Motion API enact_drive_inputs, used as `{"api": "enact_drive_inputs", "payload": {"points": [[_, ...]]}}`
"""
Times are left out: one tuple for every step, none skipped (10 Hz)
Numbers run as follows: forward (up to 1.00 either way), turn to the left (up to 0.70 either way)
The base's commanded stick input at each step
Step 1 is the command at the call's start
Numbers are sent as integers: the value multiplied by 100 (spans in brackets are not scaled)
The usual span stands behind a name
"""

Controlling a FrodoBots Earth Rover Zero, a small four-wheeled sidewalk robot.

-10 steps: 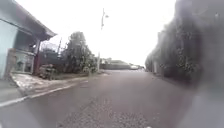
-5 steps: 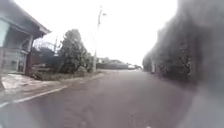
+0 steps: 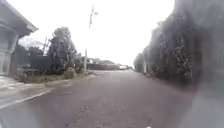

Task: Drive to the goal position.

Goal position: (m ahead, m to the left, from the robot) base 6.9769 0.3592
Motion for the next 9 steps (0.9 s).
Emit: {"api": "enact_drive_inputs", "payload": {"points": [[70,0],[70,0],[70,0],[70,0],[70,0],[70,0],[70,0],[70,0],[70,0]]}}
